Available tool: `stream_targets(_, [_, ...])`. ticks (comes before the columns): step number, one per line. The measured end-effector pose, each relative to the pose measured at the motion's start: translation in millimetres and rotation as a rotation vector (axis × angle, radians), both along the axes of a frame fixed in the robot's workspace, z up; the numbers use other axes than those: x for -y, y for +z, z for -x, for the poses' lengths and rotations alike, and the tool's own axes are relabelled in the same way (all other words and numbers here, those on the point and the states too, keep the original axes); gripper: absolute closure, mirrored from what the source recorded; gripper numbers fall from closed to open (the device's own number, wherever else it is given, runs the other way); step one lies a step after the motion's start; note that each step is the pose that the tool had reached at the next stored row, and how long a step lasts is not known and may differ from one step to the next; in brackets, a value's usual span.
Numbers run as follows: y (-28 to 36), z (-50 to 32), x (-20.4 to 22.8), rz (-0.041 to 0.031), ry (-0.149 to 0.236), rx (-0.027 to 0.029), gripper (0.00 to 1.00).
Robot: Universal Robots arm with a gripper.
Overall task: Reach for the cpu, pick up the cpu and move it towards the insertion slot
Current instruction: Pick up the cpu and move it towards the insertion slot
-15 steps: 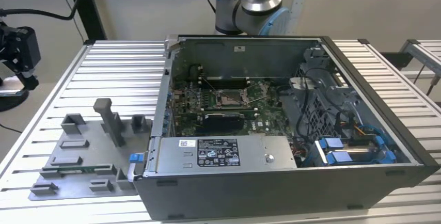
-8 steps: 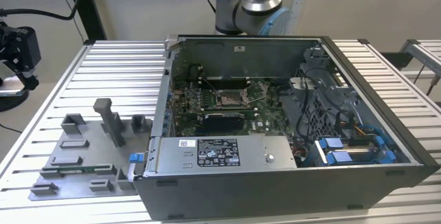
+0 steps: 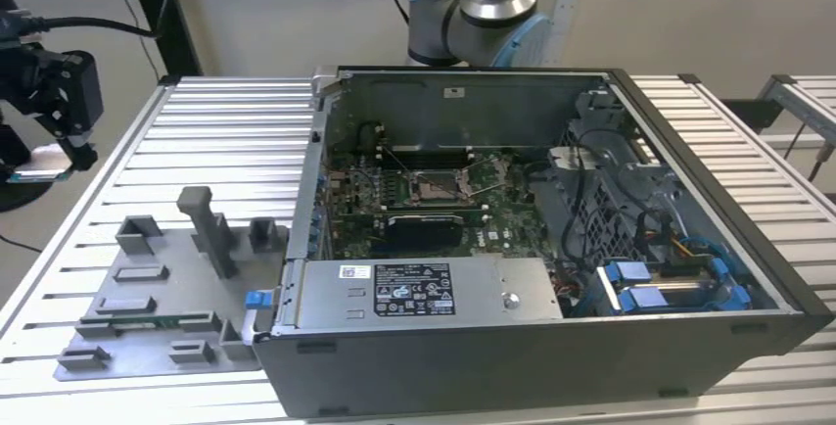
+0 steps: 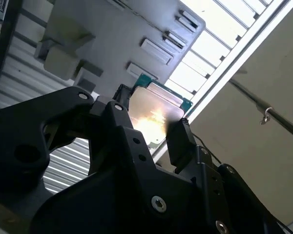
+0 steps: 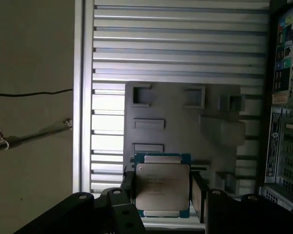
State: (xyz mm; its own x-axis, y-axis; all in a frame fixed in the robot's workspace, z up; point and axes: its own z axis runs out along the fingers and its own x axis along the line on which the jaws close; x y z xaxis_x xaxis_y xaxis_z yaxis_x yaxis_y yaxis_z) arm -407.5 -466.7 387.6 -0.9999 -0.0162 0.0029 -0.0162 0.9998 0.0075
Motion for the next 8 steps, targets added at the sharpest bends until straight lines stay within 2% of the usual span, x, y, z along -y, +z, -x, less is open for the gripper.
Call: stream_targets(8, [0.0,-26.6,0.0,0.0000,0.000,-0.0007,1.00])
